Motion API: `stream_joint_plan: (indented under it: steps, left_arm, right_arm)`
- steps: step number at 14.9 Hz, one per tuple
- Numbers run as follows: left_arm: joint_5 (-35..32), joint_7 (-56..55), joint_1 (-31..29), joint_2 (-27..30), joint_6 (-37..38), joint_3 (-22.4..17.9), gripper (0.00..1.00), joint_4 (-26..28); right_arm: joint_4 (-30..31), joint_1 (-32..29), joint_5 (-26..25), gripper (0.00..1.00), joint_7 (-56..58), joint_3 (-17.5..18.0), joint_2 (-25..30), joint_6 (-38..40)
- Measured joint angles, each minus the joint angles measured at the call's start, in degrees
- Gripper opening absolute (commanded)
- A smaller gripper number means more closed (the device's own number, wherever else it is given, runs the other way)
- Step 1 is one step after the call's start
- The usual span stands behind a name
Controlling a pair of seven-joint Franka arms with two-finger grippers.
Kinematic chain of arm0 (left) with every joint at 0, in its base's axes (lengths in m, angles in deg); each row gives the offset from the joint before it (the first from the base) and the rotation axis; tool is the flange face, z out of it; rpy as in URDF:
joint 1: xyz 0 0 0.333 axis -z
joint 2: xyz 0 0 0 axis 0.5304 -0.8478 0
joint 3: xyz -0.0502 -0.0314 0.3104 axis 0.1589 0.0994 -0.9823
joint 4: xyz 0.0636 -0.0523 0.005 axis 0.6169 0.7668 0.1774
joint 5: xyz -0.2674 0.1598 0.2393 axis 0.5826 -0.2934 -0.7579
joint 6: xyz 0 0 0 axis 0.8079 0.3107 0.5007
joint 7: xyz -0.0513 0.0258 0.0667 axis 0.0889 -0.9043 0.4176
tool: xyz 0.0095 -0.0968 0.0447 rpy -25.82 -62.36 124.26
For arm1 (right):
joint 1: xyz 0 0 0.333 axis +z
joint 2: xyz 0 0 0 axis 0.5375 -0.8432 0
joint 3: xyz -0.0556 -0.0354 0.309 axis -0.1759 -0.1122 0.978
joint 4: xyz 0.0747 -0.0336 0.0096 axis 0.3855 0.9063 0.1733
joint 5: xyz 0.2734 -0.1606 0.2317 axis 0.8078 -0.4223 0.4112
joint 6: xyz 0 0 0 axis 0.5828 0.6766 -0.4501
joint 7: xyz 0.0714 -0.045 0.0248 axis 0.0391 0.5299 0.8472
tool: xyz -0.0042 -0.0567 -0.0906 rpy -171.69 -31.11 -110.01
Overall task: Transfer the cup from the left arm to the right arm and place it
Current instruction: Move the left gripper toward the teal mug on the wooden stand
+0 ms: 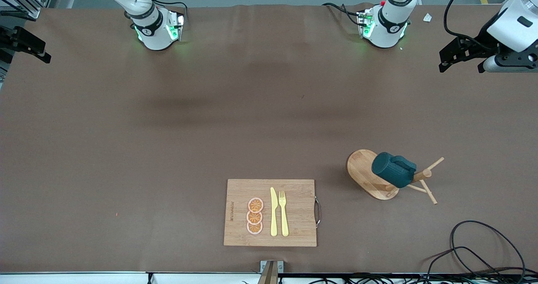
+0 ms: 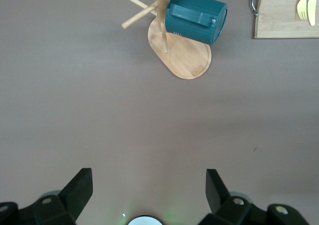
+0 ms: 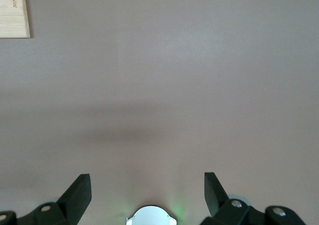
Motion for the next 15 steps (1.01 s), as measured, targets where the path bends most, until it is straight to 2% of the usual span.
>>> stream_joint_plan:
  steps: [7, 11, 15]
  left_arm:
    - [0.0, 0.0, -0.4, -0.6, 0.2, -0.3, 1.0, -0.8]
    - [0.0, -1.1, -1.9, -4.2, 0.2, -0.3, 1.0, -2.1]
    - [0.6, -8.9, -2.0, -8.8, -0.2, -0.2, 1.0, -3.2]
  right_arm:
    - [0.0, 0.0, 0.0, 1.0, 0.0, 0.0, 0.0, 0.0]
    - [-0.4, 0.0, 0.0, 1.0, 0.0, -0.1, 0.0, 0.0]
    - [-0.4, 0.0, 0.0, 1.0, 0.0, -0.1, 0.0, 0.0]
